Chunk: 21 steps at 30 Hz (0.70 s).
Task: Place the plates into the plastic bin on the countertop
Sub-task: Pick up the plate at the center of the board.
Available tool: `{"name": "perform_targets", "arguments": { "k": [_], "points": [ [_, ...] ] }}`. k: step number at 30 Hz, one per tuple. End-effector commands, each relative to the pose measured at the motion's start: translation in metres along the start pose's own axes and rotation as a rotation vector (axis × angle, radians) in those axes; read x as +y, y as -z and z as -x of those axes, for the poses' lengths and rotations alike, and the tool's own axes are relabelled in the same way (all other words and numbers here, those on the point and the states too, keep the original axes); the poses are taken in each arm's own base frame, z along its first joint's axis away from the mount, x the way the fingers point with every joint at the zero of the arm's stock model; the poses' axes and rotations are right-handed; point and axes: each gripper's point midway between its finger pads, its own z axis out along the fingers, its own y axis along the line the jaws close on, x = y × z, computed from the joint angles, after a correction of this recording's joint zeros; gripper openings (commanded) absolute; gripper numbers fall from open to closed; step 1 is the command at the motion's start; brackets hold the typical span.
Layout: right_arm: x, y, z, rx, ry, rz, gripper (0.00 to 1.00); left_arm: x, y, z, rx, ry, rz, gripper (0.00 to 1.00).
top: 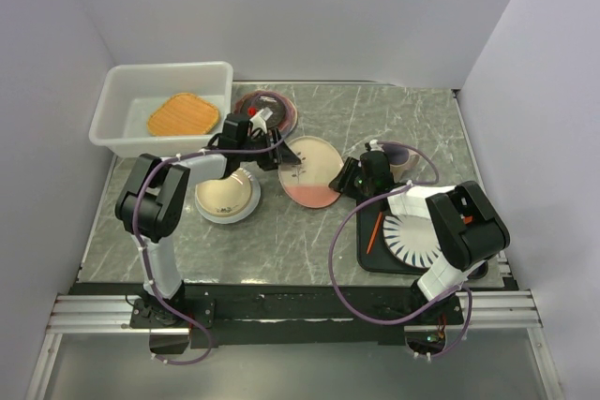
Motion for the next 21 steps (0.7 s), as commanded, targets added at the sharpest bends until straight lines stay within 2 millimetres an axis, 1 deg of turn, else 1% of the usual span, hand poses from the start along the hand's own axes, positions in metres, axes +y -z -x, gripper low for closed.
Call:
{"name": "perform_targets", "arguments": {
  "k": [1, 3, 4, 6, 7, 16, 21],
  "points": [
    [0.043, 0.008, 0.008, -0.011, 0.013, 0.146, 0.55, -0.026, -0.006, -0.015, 0.078, -0.032, -0.080, 0.46],
    [0.044, 0.008, 0.008, -0.013, 0.012, 0.148, 0.55, -0.022, -0.006, -0.017, 0.086, -0.031, -0.059, 0.38],
    [0.044, 0.008, 0.008, -0.013, 0.012, 0.150, 0.55, -0.021, -0.006, -0.016, 0.083, -0.034, -0.052, 0.27],
    [0.044, 0.008, 0.007, -0.011, 0.013, 0.152, 0.55, -0.019, -0.006, -0.017, 0.083, -0.036, -0.042, 0.15],
    [0.045, 0.009, 0.007, -0.013, 0.012, 0.154, 0.55, -0.018, -0.007, -0.017, 0.084, -0.034, -0.037, 0.01],
    [0.045, 0.013, 0.010, -0.024, 0.020, 0.149, 0.57, -0.012, -0.006, -0.018, 0.078, -0.029, -0.007, 0.01],
    [0.046, 0.014, 0.011, -0.028, 0.025, 0.154, 0.58, -0.012, -0.005, -0.016, 0.072, -0.034, 0.000, 0.01]
  ]
}}
